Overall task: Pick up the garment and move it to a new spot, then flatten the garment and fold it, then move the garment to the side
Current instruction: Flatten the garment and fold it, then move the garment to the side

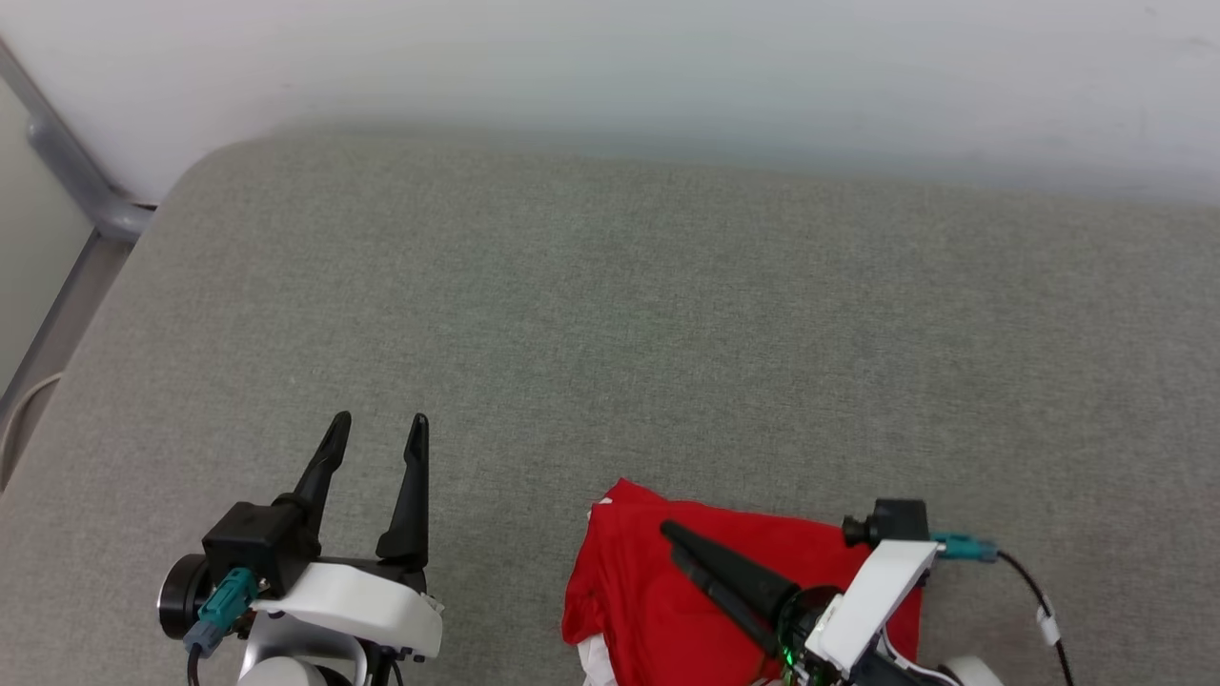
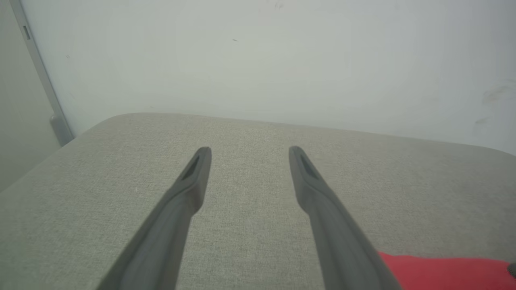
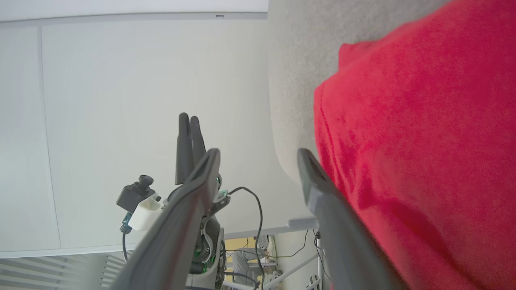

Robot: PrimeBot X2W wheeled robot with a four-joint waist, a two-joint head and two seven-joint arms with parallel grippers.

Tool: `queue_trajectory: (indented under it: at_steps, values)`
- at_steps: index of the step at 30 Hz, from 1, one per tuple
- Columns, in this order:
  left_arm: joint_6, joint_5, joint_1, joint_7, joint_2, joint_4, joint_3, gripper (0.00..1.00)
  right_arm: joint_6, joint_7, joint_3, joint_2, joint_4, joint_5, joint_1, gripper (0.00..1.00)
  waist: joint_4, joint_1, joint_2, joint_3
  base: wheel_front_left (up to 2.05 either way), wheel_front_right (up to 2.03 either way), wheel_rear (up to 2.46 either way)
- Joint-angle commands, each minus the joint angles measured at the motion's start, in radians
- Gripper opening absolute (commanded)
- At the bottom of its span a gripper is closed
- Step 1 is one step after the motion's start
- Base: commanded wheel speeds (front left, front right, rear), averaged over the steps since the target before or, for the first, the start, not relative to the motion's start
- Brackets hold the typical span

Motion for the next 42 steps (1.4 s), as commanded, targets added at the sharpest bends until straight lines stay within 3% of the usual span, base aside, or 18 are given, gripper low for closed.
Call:
queue_trajectory:
  at_steps: [1,10,18,23,28,33,42]
  values:
    - [-0.005,0.006,0.01,-0.006,-0.004,0.001,0.005,1.0,0.0,-0.021,-0.001,-0.013,-0.03,-0.026,-0.013,1.0,-0.011,0.0,0.0,-0.012,0.0,0.0,0.0]
    - [0.002,0.014,0.035,-0.007,0.005,0.003,0.013,1.0,-0.001,-0.218,-0.029,-0.087,-0.145,-0.245,-0.006,1.0,-0.05,0.0,0.0,-0.05,0.0,0.0,0.0]
    - [0.016,0.011,0.06,-0.007,0.016,0.008,0.029,1.0,-0.001,-0.405,-0.21,-0.152,-0.169,-0.602,0.036,1.0,-0.091,0.0,0.0,-0.084,0.0,0.0,0.0]
    - [0.021,0.016,0.065,-0.007,0.022,0.012,0.045,1.0,-0.001,-0.428,-0.385,-0.122,-0.214,-0.896,0.075,1.0,-0.113,0.0,0.0,-0.096,0.0,0.0,0.0]
    - [0.029,0.035,0.084,-0.007,0.022,0.015,0.066,1.0,-0.001,-0.422,-0.48,-0.07,-0.324,-1.143,0.135,1.0,-0.126,0.0,0.0,-0.116,0.0,0.0,0.0]
    - [0.026,0.05,0.109,-0.007,0.018,0.02,0.083,1.0,-0.001,-0.412,-0.479,-0.041,-0.398,-1.266,0.192,1.0,-0.141,0.0,0.0,-0.132,0.0,0.0,0.0]
    - [0.013,0.069,0.148,-0.007,0.004,0.048,0.094,1.0,-0.001,-0.399,-0.454,-0.039,-0.439,-1.349,0.264,1.0,-0.16,0.0,0.0,-0.156,0.0,0.0,0.0]
